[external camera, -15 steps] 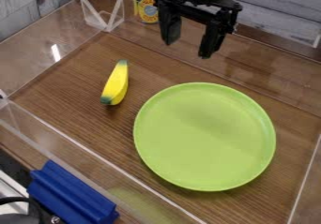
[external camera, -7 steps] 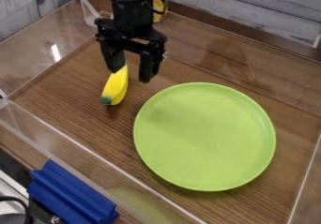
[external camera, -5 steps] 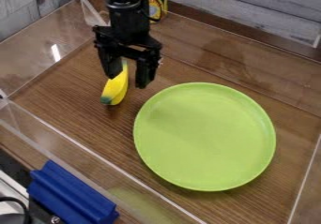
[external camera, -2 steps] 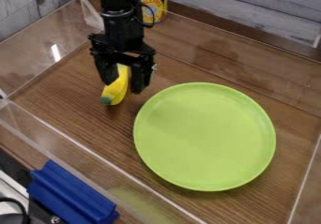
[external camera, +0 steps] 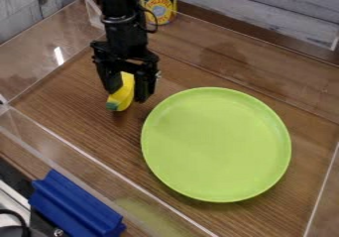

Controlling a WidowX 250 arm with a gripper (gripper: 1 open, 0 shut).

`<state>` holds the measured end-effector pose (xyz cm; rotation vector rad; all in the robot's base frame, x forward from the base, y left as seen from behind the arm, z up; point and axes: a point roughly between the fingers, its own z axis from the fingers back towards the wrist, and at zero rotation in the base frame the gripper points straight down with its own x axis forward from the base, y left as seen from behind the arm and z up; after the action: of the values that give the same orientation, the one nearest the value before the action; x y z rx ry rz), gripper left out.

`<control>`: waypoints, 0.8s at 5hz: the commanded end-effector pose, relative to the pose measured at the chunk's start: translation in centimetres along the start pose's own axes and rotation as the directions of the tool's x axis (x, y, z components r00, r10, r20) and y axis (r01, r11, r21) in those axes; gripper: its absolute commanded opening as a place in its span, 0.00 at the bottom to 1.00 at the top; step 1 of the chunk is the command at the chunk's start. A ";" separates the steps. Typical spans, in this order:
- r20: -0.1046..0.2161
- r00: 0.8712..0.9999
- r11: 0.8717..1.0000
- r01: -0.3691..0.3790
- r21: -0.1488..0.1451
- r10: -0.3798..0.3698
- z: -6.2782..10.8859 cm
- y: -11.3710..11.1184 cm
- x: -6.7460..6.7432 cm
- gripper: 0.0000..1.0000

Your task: Put the banana in the green plate

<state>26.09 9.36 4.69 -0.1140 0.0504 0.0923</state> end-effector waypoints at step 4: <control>0.036 0.999 0.999 -0.015 -0.044 0.016 -0.7 1.2 0.6 1.00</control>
<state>26.76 10.36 3.90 -0.1534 0.0129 0.1097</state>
